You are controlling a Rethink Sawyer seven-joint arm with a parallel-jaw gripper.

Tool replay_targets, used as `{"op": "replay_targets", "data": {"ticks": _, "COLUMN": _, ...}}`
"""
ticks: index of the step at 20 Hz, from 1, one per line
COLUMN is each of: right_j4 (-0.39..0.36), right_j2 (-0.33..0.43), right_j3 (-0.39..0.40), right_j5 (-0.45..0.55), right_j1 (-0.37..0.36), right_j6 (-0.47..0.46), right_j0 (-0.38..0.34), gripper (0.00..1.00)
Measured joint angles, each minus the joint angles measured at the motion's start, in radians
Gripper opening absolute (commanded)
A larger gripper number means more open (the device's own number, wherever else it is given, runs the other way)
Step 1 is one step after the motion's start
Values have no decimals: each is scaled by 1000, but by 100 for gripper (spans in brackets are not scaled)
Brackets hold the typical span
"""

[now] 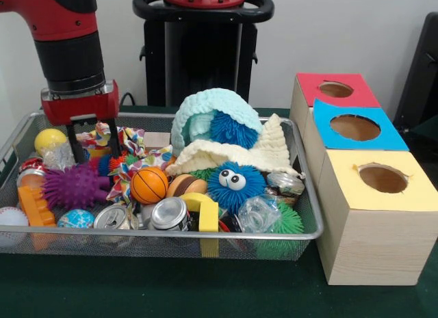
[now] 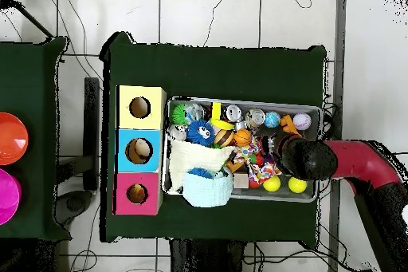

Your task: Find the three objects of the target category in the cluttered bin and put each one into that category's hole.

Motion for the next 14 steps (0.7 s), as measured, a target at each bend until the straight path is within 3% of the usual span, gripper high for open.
{"op": "replay_targets", "data": {"ticks": 7, "right_j4": 4, "right_j2": 21, "right_j3": 6, "right_j5": 3, "right_j1": -11, "right_j6": -30, "right_j0": -11, "gripper": 100}}
{"op": "replay_targets", "data": {"ticks": 11, "right_j4": 71, "right_j2": 43, "right_j3": 60, "right_j5": 17, "right_j1": -77, "right_j6": -30, "right_j0": -24, "gripper": 100}}
{"op": "replay_targets", "data": {"ticks": 14, "right_j4": 181, "right_j2": 74, "right_j3": 155, "right_j5": 20, "right_j1": -194, "right_j6": -30, "right_j0": -33, "gripper": 100}}
